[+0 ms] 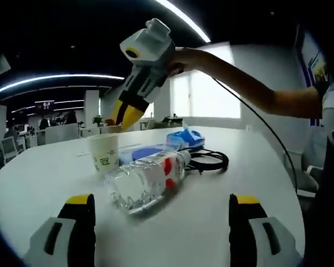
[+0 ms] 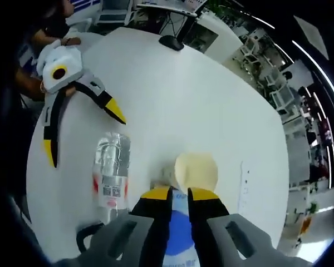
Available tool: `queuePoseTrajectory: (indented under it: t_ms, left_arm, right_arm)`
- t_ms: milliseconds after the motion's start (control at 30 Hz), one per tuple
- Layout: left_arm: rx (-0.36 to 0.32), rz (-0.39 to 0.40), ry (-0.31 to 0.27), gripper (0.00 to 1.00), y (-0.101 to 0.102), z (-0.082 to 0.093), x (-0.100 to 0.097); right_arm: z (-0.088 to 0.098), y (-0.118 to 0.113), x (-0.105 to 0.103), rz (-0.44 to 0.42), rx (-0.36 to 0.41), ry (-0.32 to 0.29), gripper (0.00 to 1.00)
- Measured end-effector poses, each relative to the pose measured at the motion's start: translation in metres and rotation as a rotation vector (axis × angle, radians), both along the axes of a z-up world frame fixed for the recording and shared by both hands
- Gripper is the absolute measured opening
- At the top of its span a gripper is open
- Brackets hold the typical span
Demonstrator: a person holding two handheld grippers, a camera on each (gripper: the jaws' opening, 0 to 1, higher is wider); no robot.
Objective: Arrange the tabletop items into an orderly group along one side of the table until the central work area is clear of visible clutter.
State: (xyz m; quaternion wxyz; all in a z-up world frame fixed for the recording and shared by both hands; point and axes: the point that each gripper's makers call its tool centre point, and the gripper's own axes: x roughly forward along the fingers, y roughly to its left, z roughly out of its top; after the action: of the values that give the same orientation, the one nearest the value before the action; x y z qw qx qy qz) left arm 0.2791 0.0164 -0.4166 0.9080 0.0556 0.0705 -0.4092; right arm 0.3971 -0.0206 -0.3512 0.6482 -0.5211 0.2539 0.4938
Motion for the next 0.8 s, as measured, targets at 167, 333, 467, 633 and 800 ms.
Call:
queuePoseTrajectory:
  t_ms: [167,333,467,633,800]
  left_arm:
    - [-0.005,-0.012,0.011,1.0,-0.002,-0.001,-0.002]
    - [-0.003,-0.038,0.007,1.0,-0.007,-0.001,-0.006]
    - [-0.004,-0.03,0.005,1.0,-0.005,-0.001,-0.005]
    - [-0.01,-0.058,-0.011,1.0,-0.01,0.003,-0.009]
    - [-0.006,-0.059,-0.01,1.0,-0.01,0.002,-0.009]
  right_arm:
    - [0.006,-0.002,0.001,-0.022,0.027,-0.006,0.19]
    - [0.013,-0.014,-0.003,-0.057,0.045,-0.019,0.19]
    - [0.016,-0.018,-0.013,-0.07,0.098,-0.006,0.22]
    - [0.016,-0.024,-0.019,-0.084,0.129,0.002,0.26]
    - [0.028,-0.026,-0.022,-0.111,0.179,-0.041,0.26]
